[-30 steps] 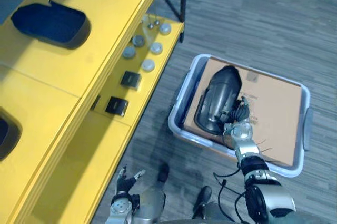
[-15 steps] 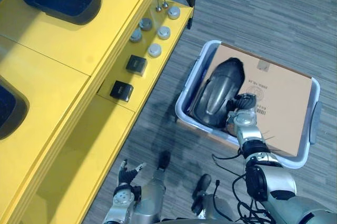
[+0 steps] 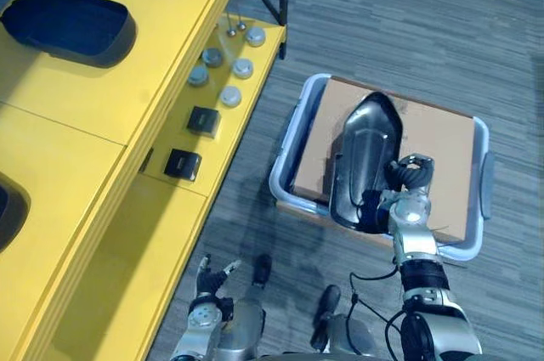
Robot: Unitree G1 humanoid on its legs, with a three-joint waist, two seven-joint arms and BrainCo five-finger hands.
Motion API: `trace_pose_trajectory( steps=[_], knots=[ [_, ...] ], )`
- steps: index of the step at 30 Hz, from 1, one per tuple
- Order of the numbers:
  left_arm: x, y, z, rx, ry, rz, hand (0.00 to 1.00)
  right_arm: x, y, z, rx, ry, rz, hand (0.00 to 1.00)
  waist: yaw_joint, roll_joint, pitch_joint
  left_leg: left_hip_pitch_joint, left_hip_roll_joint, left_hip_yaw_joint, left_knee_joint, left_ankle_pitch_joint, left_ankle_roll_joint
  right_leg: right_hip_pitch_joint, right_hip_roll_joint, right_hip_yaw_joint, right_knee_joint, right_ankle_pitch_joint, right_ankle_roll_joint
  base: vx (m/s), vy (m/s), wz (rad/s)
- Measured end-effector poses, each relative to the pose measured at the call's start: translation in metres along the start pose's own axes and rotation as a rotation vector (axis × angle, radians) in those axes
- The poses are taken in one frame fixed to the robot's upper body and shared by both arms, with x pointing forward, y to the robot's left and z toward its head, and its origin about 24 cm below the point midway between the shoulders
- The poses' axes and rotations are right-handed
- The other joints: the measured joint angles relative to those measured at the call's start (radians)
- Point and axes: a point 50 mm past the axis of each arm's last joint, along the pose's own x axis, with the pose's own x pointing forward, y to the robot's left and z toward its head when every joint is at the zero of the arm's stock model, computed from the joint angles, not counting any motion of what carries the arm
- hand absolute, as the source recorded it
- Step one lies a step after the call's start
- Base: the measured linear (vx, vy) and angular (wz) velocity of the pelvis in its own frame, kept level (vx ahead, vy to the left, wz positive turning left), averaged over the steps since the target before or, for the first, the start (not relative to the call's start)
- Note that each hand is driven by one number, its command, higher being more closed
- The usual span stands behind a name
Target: Walk over and take plastic housings, then place them on the shelf
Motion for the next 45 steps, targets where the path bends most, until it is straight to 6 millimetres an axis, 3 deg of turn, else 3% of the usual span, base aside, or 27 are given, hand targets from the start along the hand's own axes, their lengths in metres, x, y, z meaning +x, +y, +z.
trace_pose_trajectory(
  steps=[3,6,8,12,15,23,29,30,38,39,45],
  knots=[
    [-0.006,-0.012,0.038,-0.042,-0.168,-0.052,0.0,-0.007,-0.01,0.014,0.006,-0.085,-0.04,1.0,-0.005,0.0,-0.037,0.01,0.004,0.005,0.0,-0.002,0.0,0.005,0.003,0.007,0.003,-0.001,0.0,-0.02,0.0,-0.08],
    [-0.019,-0.023,0.091,-0.121,-0.397,-0.101,0.0,-0.014,-0.014,0.04,0.036,-0.215,-0.071,1.0,-0.01,0.001,-0.039,0.021,0.008,0.009,0.001,-0.002,0.0,0.008,0.006,0.014,0.013,-0.002,0.0,-0.05,-0.005,-0.06],
    [-0.034,-0.029,0.127,-0.181,-0.559,-0.141,0.0,-0.022,-0.007,0.056,0.048,-0.29,-0.051,1.0,-0.028,0.001,-0.061,0.023,0.009,0.01,0.001,-0.002,0.001,0.01,0.007,0.016,0.013,-0.002,0.0,-0.04,-0.002,-0.02],
    [-0.054,-0.044,0.175,-0.252,-0.76,-0.208,0.0,-0.037,0.009,0.074,0.062,-0.377,0.006,1.0,-0.032,0.003,-0.09,0.052,0.009,0.021,0.001,-0.002,0.001,0.029,0.005,0.024,0.011,-0.002,0.0,-0.01,-0.001,-0.06],
    [-0.065,-0.056,0.189,-0.268,-0.828,-0.274,0.0,-0.047,0.017,0.085,0.091,-0.427,0.041,1.0,-0.034,0.003,-0.105,0.054,0.01,0.024,0.001,-0.003,0.001,0.028,0.007,0.028,0.011,-0.002,-0.001,-0.05,0.0,-0.04],
    [-0.081,-0.086,0.201,-0.268,-0.86,-0.399,0.0,-0.08,0.051,0.1,0.16,-0.486,0.212,1.0,-0.046,0.003,-0.144,0.071,0.011,0.051,0.0,-0.006,0.005,0.03,0.01,0.06,0.009,0.003,-0.004,-0.04,0.005,-0.11],
    [-0.073,-0.093,0.203,-0.241,-0.833,-0.333,0.0,-0.089,0.053,0.104,0.209,-0.486,0.233,1.0,-0.056,0.001,-0.178,0.071,0.012,0.071,-0.002,-0.006,0.005,0.03,0.014,0.077,-0.014,0.02,-0.005,-0.02,-0.001,-0.09],
    [-0.071,-0.094,0.203,-0.234,-0.824,-0.324,1.0,-0.09,0.053,0.104,0.222,-0.484,0.245,1.0,-0.056,0.002,-0.18,0.071,0.012,0.073,-0.002,-0.006,0.005,0.032,0.014,0.077,-0.017,0.022,-0.004,-0.01,0.0,-0.11],
    [-0.061,-0.099,0.195,-0.2,-0.755,-0.304,1.0,-0.101,0.055,0.11,0.29,-0.516,0.301,1.0,-0.06,0.0,-0.182,0.082,0.012,0.081,-0.003,-0.006,0.005,0.041,0.015,0.088,-0.025,0.029,-0.005,-0.04,-0.001,-0.04],
    [-0.061,-0.099,0.194,-0.216,-0.738,-0.316,1.0,-0.102,0.055,0.11,0.291,-0.518,0.313,0.0,-0.06,-0.001,-0.184,0.082,0.012,0.082,-0.003,-0.006,0.005,0.04,0.015,0.09,-0.026,0.03,-0.005,-0.03,0.0,-0.02],
    [-0.057,-0.096,0.192,-0.234,-0.707,-0.314,1.0,-0.107,0.057,0.111,0.353,-0.521,0.388,0.0,-0.061,-0.007,-0.199,0.08,0.012,0.088,-0.004,-0.008,0.007,0.038,0.015,0.096,-0.035,0.034,-0.006,-0.01,-0.002,-0.03]
  ],
)
